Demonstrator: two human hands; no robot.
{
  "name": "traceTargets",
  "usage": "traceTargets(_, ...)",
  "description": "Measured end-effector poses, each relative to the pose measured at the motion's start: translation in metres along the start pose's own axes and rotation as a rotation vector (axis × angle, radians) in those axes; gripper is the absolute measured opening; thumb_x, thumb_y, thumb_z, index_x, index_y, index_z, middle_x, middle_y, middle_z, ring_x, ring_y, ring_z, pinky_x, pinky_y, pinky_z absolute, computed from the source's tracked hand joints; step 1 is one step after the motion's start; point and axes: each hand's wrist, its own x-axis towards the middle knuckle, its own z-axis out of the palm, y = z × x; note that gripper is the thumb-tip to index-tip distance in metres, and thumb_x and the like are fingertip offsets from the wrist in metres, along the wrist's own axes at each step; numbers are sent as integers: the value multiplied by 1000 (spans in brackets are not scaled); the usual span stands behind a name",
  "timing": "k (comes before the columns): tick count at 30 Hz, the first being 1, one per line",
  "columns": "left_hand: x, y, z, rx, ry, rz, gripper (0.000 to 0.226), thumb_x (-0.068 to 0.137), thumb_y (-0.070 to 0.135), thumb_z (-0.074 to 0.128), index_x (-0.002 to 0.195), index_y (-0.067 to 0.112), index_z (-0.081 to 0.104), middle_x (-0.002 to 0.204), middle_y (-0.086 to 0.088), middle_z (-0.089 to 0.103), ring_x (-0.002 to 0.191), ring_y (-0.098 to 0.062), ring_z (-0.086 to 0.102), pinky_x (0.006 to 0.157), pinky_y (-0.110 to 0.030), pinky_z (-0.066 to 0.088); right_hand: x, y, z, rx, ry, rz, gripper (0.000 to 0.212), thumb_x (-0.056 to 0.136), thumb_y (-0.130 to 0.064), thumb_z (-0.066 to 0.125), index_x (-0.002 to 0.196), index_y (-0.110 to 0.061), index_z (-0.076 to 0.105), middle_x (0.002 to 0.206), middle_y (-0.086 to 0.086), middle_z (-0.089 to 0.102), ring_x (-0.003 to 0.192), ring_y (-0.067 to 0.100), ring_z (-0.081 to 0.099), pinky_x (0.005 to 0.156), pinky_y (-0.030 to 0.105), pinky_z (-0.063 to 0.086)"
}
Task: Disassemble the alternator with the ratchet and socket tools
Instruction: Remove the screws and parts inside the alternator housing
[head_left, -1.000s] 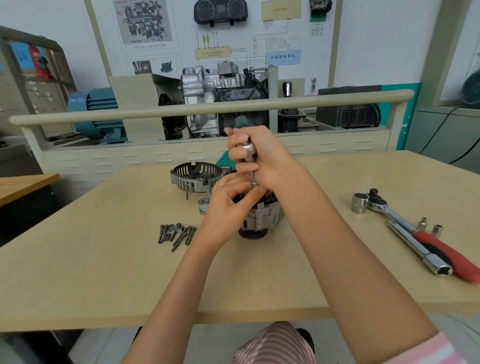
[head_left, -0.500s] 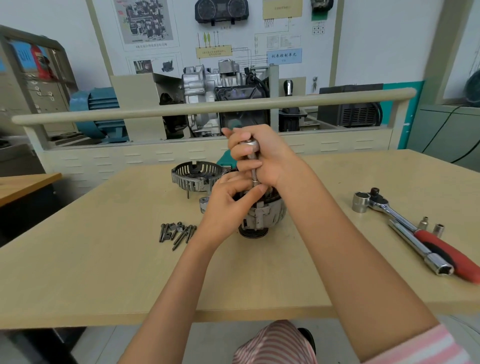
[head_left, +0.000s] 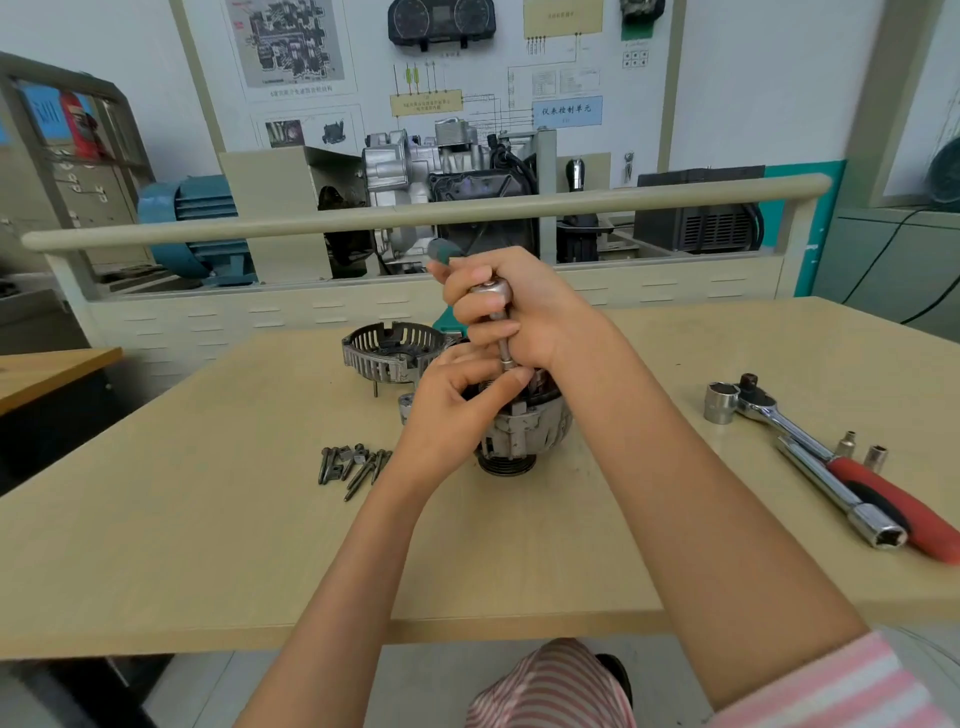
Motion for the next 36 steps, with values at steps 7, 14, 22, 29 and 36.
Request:
traceTargets(7, 1, 2, 6, 7, 60, -54, 44, 78, 6, 61, 57, 44, 66, 66, 30, 58, 74, 6, 47, 85, -21, 39, 8, 18, 7, 194, 658, -620, 18, 98, -6, 24, 87, -12, 37, 72, 5, 46, 39, 11, 43, 29, 16, 25)
traceTargets(14, 0, -1, 4, 25, 21, 8, 30, 88, 14, 60, 64, -3, 61, 70, -11, 59, 79, 8, 46, 81, -4, 32, 1, -3, -10, 148, -32, 5, 24, 96, -9, 29, 81, -12, 48, 41, -9, 38, 28, 1, 33, 27, 10, 11)
traceTargets(22, 1, 1, 5, 16, 46, -86, 35, 81, 0, 61, 59, 27, 68, 68, 26, 60, 78, 9, 47, 81, -23, 39, 4, 20, 12, 87, 632, -603, 15, 98, -5, 24, 94, -9, 37, 70, 5, 45, 41, 13, 43, 28, 14, 23)
traceTargets(29, -1, 2, 2, 76, 8, 11, 36, 88, 10, 60, 54, 3, 51, 65, -19, 52, 74, -2, 44, 79, -6, 32, -3, -2, -6, 100, 48, -54, 24, 94, -4, 28, 78, -14, 43, 43, -11, 38, 29, 1, 33, 27, 12, 8)
traceTargets(36, 0, -1, 6, 40, 49, -65, 44, 79, -1, 60, 59, 37, 66, 73, 34, 59, 80, 7, 46, 79, -20, 39, 3, 23, 13, 96, 658, -658, 18, 100, -8, 22, 89, -12, 36, 73, 6, 44, 40, 13, 42, 29, 14, 25)
